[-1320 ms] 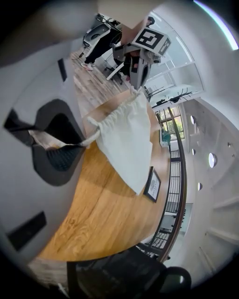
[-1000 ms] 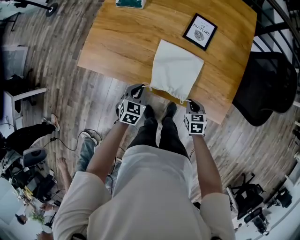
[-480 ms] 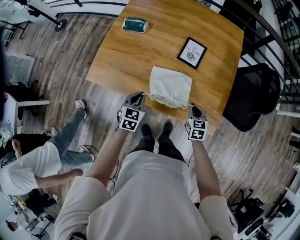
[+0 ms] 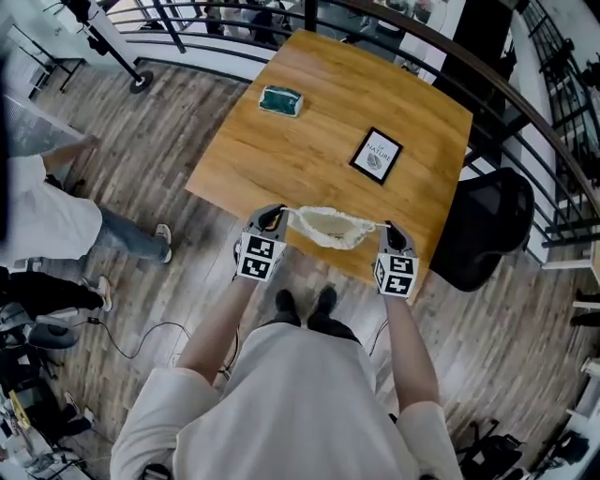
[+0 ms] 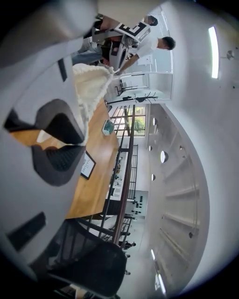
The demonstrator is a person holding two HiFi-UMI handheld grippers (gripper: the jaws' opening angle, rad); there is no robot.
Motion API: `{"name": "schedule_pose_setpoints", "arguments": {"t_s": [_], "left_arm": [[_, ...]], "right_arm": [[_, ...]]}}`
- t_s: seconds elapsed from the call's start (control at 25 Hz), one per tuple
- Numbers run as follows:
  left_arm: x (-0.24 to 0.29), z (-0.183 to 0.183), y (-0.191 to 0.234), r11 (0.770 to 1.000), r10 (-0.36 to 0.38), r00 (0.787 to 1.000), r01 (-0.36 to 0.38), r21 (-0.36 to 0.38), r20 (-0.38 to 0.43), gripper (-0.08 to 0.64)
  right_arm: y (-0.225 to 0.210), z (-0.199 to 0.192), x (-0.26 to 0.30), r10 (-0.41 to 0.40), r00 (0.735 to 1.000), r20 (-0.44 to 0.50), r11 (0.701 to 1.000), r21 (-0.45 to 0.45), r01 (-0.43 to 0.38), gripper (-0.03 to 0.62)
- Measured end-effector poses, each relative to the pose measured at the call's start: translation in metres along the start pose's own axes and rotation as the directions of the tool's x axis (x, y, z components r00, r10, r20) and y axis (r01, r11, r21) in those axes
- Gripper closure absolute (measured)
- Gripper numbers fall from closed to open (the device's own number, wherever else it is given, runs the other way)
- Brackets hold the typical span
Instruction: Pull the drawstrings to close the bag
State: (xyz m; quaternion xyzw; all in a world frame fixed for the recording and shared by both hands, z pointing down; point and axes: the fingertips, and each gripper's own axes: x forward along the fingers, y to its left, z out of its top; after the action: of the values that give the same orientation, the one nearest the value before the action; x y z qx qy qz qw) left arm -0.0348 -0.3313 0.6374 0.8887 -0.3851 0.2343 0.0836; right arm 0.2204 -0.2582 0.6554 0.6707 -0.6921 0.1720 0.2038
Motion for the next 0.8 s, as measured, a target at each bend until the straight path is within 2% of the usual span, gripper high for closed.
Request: {"name": "schedule_pose_setpoints", "arguments": {"t_s": [0.12,0.28,0.4,0.56,0.8], "left_arm": [[-0.019,0.015,0.002,0.998,0.009,0.999,-0.007,-0.06,0.039,0.56],[-0.046,0.033,-0.008,0.987,0.004,0.995,0.013,-0.159,0.101,0.56],[-0.058,0.046,-0.011,0.978,0.013,0.99,0.017,-0.209,0.141,0.56],[-0.067,0.061,-0.009,0.974,0.037,0.984,0.003,-0.225,0.174,0.56],[-0.08,0.093,-0.002,0.974,0.072,0.966,-0.016,-0.225,0.247,0.56]], "right_arm": [[0.001,0.022,-0.015,0.0,0.999,0.05,1.0,0.0,0.0,0.583],[0.001,0.041,-0.047,0.005,0.994,0.113,0.995,0.099,-0.016,0.582],[0.001,0.055,-0.064,-0.001,0.987,0.159,0.993,0.116,-0.018,0.583],[0.004,0.07,-0.072,-0.012,0.979,0.205,0.996,0.084,-0.006,0.583],[0.002,0.096,-0.077,0.013,0.966,0.259,0.999,0.041,-0.024,0.582]]}}
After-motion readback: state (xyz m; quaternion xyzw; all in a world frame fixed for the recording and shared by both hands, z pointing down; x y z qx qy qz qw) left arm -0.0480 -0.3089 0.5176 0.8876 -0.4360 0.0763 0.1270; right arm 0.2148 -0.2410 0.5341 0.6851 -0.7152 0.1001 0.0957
